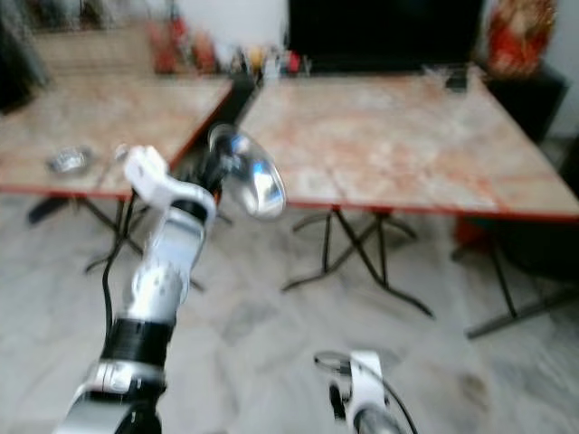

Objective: Setting the table

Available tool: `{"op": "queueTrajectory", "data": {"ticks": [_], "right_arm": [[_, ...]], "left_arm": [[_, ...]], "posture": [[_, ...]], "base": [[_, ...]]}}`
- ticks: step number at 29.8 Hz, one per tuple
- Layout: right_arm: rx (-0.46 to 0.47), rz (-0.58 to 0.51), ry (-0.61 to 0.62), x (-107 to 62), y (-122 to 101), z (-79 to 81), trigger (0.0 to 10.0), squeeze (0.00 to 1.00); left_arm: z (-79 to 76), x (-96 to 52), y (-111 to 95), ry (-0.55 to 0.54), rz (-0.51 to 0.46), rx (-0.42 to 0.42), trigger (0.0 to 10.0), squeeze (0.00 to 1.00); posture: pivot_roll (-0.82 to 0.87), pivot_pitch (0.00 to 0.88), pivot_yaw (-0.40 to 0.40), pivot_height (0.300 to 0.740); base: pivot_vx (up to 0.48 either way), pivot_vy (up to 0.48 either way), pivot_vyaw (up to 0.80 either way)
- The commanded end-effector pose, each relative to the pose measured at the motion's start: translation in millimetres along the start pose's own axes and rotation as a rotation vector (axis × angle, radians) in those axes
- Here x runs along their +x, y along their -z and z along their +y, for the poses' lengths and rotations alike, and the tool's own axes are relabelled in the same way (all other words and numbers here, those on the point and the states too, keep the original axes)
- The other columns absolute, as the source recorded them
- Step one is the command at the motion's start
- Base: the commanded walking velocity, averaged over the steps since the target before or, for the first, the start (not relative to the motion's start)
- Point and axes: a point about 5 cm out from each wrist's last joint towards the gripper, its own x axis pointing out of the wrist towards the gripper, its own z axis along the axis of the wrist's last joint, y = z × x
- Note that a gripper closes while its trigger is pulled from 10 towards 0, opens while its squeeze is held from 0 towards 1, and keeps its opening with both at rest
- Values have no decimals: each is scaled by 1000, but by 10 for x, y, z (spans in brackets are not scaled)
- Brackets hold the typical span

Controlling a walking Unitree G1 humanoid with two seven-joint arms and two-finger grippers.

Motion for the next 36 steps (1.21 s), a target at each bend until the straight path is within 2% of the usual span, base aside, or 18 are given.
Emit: {"op": "queueTrajectory", "data": {"ticks": [1,14,29,36], "right_arm": [[10,-21,-7,14,-54,47,10000,0],[25,-21,3,11,-44,35,10000,0],[31,-17,16,1,-17,-1,10000,0],[24,-11,6,2,-6,24,10000,0]], "left_arm": [[-167,38,103,34,13,-51,10000,0],[-195,51,118,47,17,-72,10000,0],[-271,-31,273,71,76,-105,10000,0],[-226,-67,284,49,80,-90,10000,0]], "posture": [[-26,0,28,732],[-35,0,34,732],[-32,0,30,732],[-20,0,26,732]], "base": [[480,0,0],[480,0,0],[479,0,0],[0,0,0]]}}
